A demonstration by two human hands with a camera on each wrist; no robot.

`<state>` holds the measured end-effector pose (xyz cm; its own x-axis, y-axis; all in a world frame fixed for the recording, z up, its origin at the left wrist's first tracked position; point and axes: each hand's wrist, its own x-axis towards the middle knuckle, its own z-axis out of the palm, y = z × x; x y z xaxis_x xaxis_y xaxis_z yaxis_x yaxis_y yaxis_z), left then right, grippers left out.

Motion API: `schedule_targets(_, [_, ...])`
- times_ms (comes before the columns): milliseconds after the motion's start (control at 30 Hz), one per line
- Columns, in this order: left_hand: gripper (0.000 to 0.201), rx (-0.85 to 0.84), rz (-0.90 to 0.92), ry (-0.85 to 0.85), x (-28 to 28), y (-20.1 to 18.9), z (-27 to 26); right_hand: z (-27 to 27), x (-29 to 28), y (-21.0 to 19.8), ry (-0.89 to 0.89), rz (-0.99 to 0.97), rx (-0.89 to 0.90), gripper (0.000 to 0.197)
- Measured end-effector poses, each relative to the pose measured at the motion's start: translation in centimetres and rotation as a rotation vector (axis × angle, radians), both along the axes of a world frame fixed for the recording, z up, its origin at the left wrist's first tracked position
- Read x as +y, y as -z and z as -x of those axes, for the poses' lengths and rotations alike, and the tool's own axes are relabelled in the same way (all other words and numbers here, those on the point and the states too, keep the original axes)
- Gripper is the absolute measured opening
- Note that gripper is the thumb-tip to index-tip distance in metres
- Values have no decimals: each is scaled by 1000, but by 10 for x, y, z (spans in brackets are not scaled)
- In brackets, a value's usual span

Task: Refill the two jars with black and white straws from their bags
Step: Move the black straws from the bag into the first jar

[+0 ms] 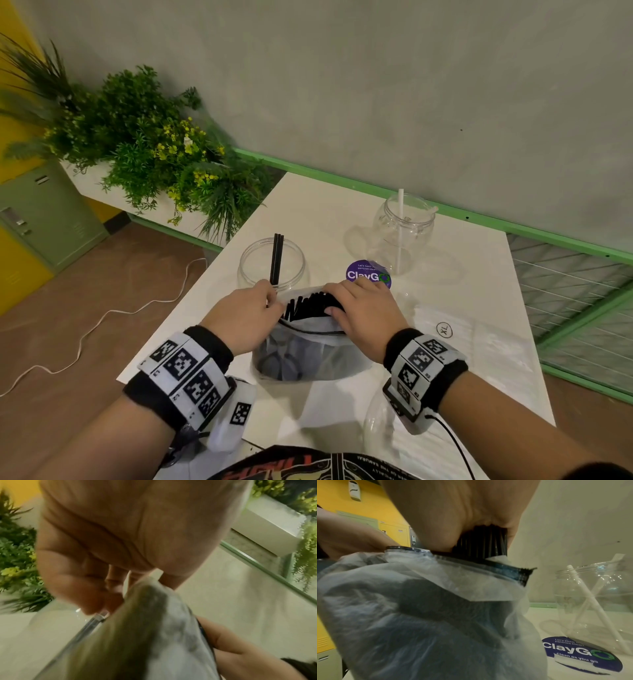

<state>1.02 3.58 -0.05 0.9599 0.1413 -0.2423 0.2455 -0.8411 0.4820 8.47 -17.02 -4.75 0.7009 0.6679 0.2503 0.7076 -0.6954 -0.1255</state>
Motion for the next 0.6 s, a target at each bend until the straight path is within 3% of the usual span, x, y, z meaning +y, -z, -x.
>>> schedule_targets(200, [2, -106, 492, -207, -2, 9, -5, 1, 2, -1, 3, -21, 62, 42])
schedule_targets(367, [20, -63, 802, -425, -1, 15, -5, 1, 5, -6, 1, -39, 128, 49])
schedule_targets(467, [15, -2, 736, -351, 3, 17, -3, 2, 6, -4, -6, -68, 98, 44])
schedule_targets(533, [20, 68, 490, -170, 8, 11, -1, 0, 7, -2, -11, -79, 84, 41])
schedule_targets(600, [38, 148, 320, -14, 11, 2, 4, -3, 7, -1, -18, -85, 66, 39])
